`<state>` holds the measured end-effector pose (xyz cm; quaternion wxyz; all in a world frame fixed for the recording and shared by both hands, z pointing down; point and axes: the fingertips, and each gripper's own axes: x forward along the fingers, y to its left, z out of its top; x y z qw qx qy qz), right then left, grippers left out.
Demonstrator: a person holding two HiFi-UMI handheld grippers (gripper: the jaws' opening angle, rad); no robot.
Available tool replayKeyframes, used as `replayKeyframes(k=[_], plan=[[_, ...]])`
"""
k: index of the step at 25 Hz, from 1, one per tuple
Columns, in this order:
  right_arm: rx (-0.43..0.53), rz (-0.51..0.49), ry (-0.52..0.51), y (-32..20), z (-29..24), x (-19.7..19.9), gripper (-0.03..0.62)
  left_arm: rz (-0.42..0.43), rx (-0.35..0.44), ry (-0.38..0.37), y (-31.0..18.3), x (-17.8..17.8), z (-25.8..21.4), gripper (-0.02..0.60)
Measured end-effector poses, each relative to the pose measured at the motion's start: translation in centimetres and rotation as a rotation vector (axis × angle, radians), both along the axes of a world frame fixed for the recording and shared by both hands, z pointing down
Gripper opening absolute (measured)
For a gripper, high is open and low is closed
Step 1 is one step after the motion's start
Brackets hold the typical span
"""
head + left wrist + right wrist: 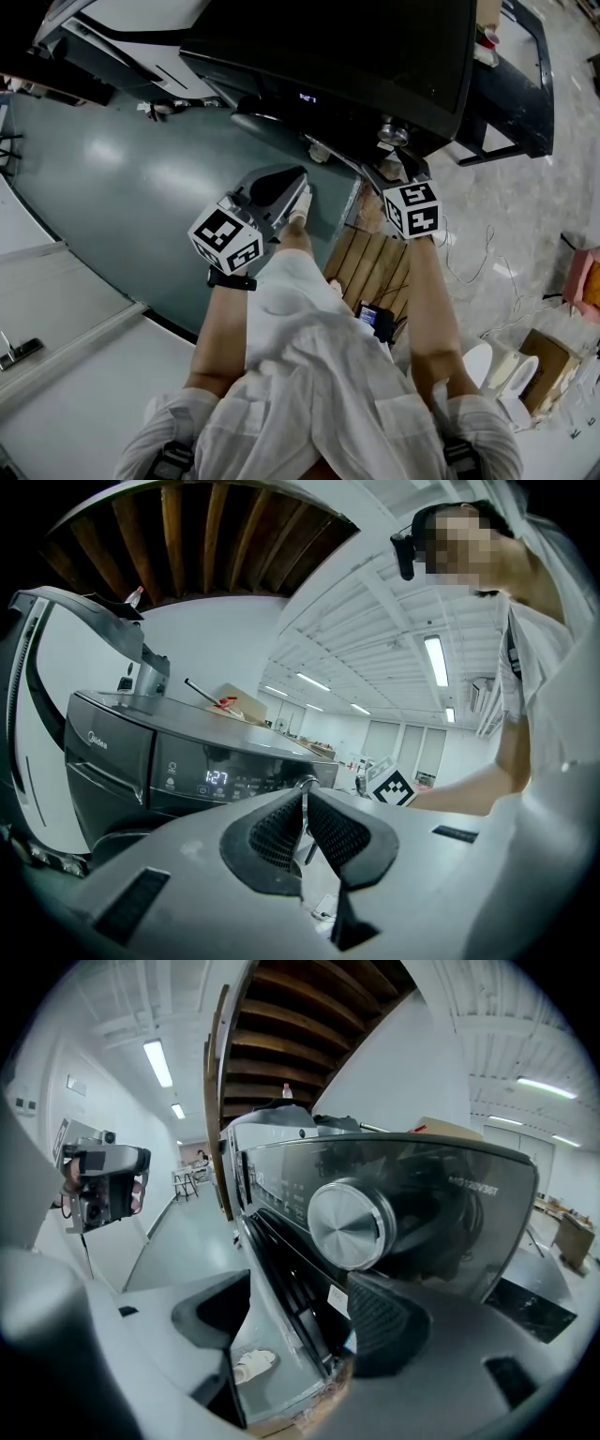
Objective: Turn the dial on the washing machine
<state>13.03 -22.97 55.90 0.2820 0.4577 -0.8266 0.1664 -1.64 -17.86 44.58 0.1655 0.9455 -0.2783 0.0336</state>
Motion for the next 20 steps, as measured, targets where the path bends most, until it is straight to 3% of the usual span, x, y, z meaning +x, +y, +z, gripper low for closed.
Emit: replayKeyframes(k=[5, 8, 11, 15, 20], plan=[[-0.011, -0.006, -0.056, -0.1, 0.2, -1.0, 0.312, -0.001, -0.001, -0.002, -0.1, -0.4, 0.0, 0.015], [0.011, -0.060, -0.053, 0.6, -0.3, -2.4, 0.302, -0.009, 0.001, 0.000, -0.1, -0.7, -0.1, 0.015], [0.067, -0.111, -0.042, 1.3, -1.8, -3.6, 0.291, -0.005, 0.007, 0.003, 0.0, -0.7, -0.3, 0.015], [0.134, -0.107, -0.054, 1.8, -4.4, -4.0, 0.274, -0.001, 0.014, 0.006, 0.4, -0.7, -0.7, 0.015], [0.295, -0.067, 0.075, 0.6, -7.8, -2.1, 0.264, 0.001, 0.019, 0.011, 1.1, -0.6, -0.9, 0.015]])
